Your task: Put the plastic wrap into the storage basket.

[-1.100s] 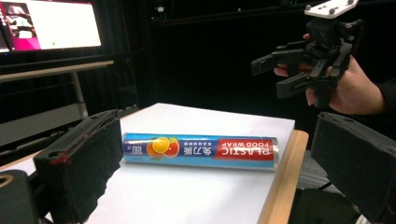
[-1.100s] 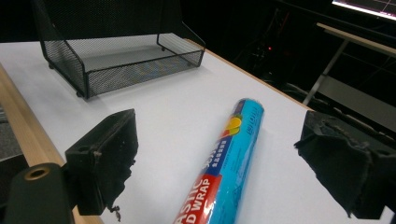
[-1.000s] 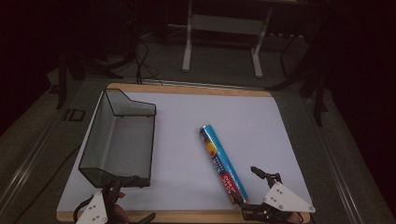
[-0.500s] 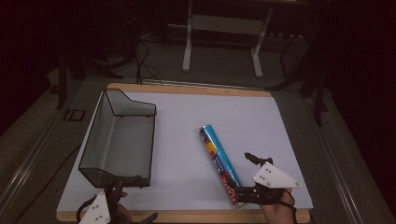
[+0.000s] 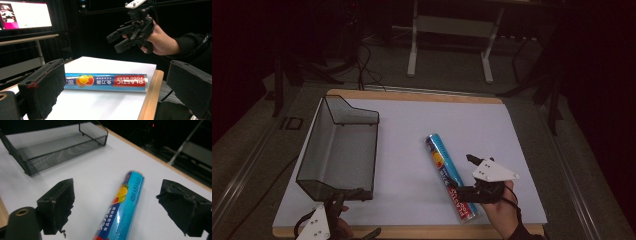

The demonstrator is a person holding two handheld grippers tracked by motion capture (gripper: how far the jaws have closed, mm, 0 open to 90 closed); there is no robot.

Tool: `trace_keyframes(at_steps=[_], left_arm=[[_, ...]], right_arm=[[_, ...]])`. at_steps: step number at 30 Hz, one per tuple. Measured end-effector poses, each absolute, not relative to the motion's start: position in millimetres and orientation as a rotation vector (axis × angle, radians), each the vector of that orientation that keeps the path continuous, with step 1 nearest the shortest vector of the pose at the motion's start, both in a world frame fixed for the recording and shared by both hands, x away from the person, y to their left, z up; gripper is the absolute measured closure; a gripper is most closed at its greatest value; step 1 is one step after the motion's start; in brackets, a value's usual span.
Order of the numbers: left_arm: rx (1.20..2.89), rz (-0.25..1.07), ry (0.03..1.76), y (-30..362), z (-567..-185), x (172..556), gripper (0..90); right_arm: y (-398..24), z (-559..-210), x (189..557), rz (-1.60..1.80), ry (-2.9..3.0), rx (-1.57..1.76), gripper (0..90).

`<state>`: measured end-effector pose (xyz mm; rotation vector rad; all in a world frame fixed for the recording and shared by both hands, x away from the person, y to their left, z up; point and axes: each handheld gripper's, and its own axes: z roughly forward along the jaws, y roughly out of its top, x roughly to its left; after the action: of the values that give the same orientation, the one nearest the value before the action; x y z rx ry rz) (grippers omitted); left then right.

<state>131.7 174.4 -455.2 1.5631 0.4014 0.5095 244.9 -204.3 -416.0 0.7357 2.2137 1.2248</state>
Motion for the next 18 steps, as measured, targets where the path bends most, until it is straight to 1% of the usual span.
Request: trace_keyframes(at_steps=[14,18], left_arm=[[1.569,0.504,0.39,174.3,-455.5,131.2,3.2],[1.569,0.506,0.39,174.5,-455.6,131.2,3.2]], right_arm=[[-187.3,-426.5,276.3,1.138,2.312,0.84,10.3],[-180.7,-431.3,287.7,1.091,2.339,0.916,9.6]])
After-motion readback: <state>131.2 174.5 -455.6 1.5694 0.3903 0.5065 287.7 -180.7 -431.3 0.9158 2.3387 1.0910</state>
